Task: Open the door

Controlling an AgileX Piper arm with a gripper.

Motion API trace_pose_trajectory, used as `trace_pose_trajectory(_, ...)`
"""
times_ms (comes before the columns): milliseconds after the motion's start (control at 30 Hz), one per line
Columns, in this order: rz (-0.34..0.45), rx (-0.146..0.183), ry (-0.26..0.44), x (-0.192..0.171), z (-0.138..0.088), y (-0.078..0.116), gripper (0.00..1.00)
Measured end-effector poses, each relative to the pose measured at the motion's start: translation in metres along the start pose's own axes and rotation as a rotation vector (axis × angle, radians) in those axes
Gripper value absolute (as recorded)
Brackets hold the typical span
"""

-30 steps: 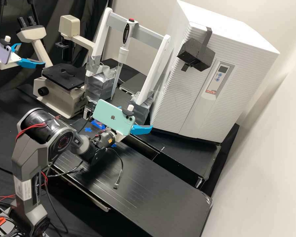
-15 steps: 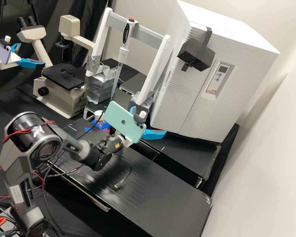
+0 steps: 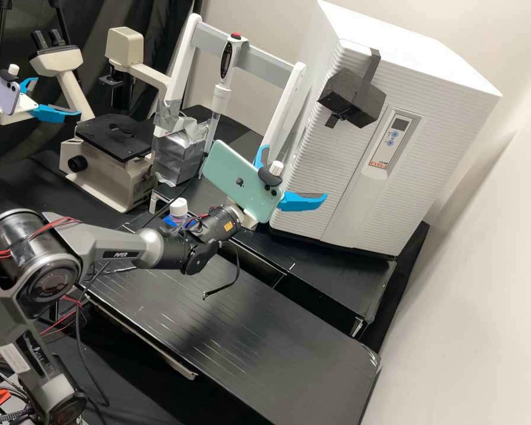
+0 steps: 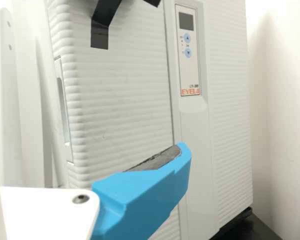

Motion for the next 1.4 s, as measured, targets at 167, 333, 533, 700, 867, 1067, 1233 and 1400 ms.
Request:
trace_pose_trajectory(167,0.043,-0.03,-0.067,0.016,-0.011,0.002,1.0)
trace_pose_trajectory(333,0.1,-0.034,-0.144,0.029,-0.013,0.006,1.0)
trace_pose_trajectory(533,0.115,-0.041,-0.16,0.039,-0.014,0.008,1.0)
trace_pose_trajectory(700,0.103,-0.036,-0.149,0.041,-0.018,0.005,1.0)
trace_pose_trajectory(867,0.081,-0.03,-0.134,0.041,-0.024,-0.003,1.0)
trace_pose_trajectory(1067,0.069,-0.069,-0.116,0.044,-0.033,-0.002,1.0)
trace_pose_trajectory(1233,0.083,-0.064,-0.106,0.049,-0.037,0.001,1.0)
trace_pose_trajectory(1400,0.095,-0.062,-0.119,0.051,-0.033,0.004,1.0)
